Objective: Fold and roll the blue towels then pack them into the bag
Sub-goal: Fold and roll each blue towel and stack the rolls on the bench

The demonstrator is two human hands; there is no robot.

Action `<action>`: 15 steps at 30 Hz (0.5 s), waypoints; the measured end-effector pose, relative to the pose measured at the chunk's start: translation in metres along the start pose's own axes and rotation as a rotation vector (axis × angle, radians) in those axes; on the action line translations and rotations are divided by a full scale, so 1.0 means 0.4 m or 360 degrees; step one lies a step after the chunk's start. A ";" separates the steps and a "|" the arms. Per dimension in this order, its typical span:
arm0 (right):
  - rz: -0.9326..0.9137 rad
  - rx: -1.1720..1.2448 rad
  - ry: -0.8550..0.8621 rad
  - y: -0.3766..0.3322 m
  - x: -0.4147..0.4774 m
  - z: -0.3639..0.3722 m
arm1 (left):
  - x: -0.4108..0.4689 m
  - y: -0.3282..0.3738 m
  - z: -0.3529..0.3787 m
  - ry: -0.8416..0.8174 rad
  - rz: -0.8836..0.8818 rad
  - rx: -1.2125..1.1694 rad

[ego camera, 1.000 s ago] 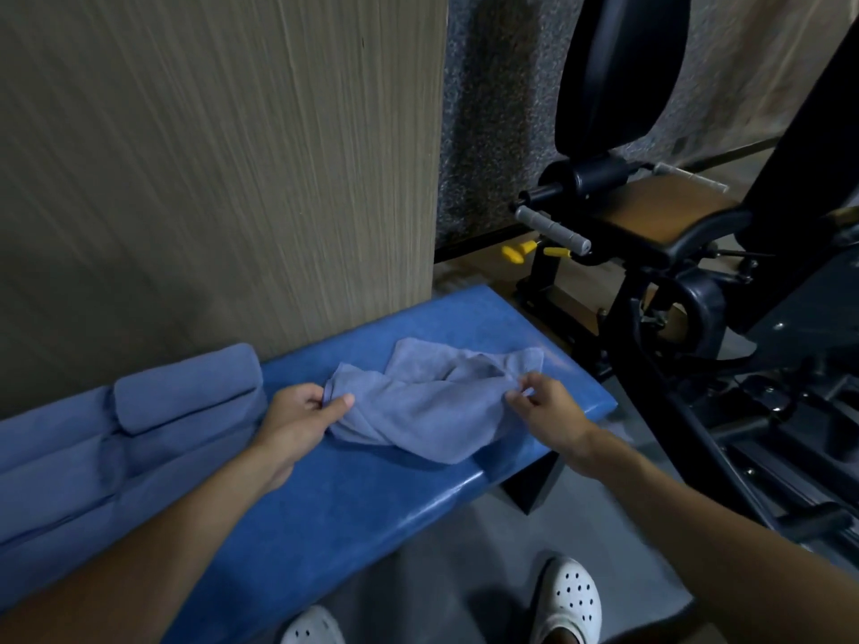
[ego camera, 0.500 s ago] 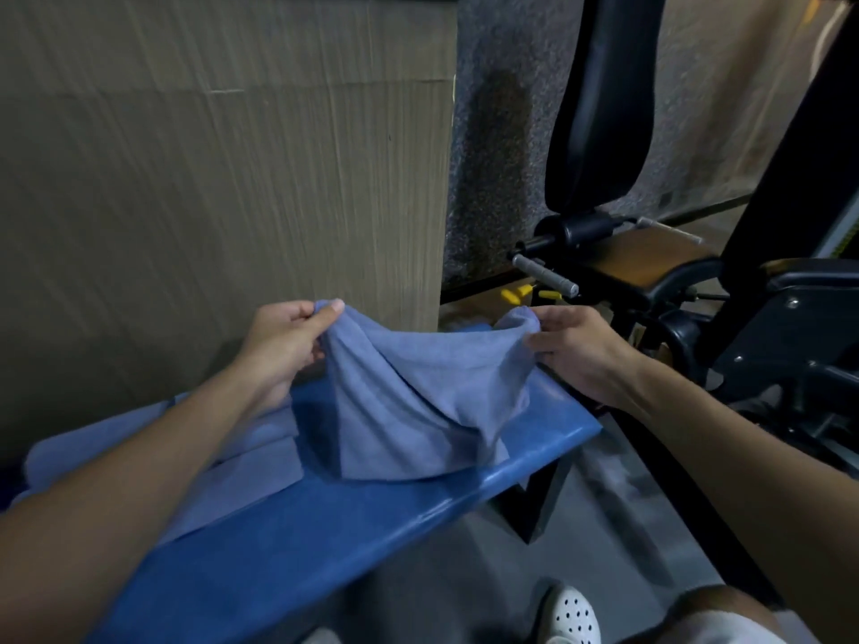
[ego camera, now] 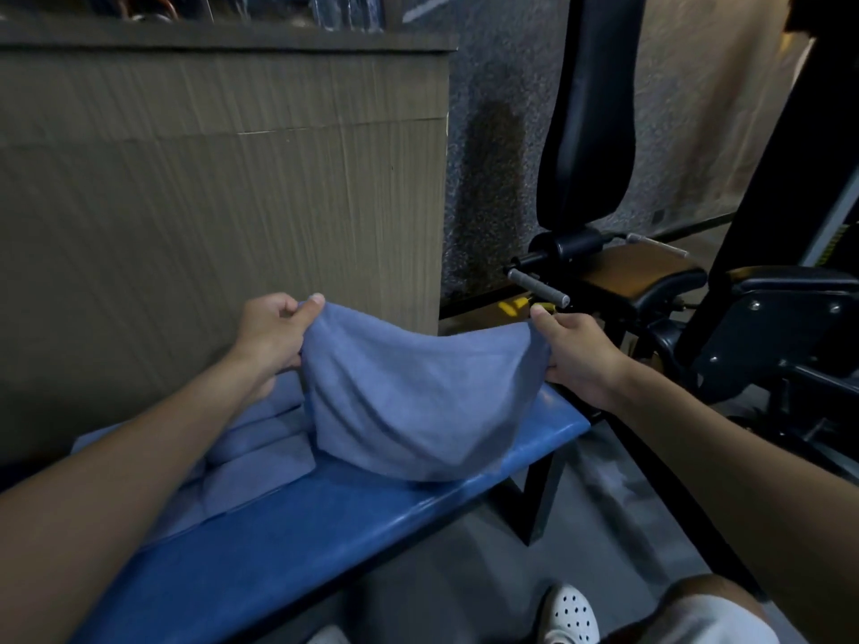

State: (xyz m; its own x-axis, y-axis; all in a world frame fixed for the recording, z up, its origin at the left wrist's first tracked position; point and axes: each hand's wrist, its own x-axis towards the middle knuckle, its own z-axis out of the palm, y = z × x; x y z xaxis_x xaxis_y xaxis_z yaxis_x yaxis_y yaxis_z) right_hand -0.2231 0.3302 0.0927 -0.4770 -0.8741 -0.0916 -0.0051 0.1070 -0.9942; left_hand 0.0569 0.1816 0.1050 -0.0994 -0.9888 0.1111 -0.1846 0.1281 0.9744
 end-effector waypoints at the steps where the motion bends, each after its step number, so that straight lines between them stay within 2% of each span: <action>1: 0.0012 0.0022 -0.0028 0.001 -0.003 -0.001 | 0.001 0.001 -0.002 0.0005 0.0006 0.0030; 5: -0.0030 0.0177 -0.0336 0.003 -0.012 -0.010 | -0.002 0.008 -0.008 0.0006 0.0000 0.0087; 7: -0.0056 0.0187 -0.0381 0.000 -0.009 -0.008 | -0.003 0.014 -0.012 -0.0036 -0.0029 0.0096; 15: -0.0270 -0.0221 -0.0107 0.000 0.002 -0.018 | -0.021 0.052 -0.039 -0.0409 -0.0369 -0.0230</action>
State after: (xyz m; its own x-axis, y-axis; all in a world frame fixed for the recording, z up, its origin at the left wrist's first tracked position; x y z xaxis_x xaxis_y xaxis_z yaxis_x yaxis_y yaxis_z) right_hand -0.2300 0.3329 0.0929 -0.3996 -0.9142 0.0680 -0.2032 0.0160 -0.9790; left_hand 0.0691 0.1913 0.1272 -0.3165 -0.9366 -0.1502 -0.0928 -0.1270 0.9875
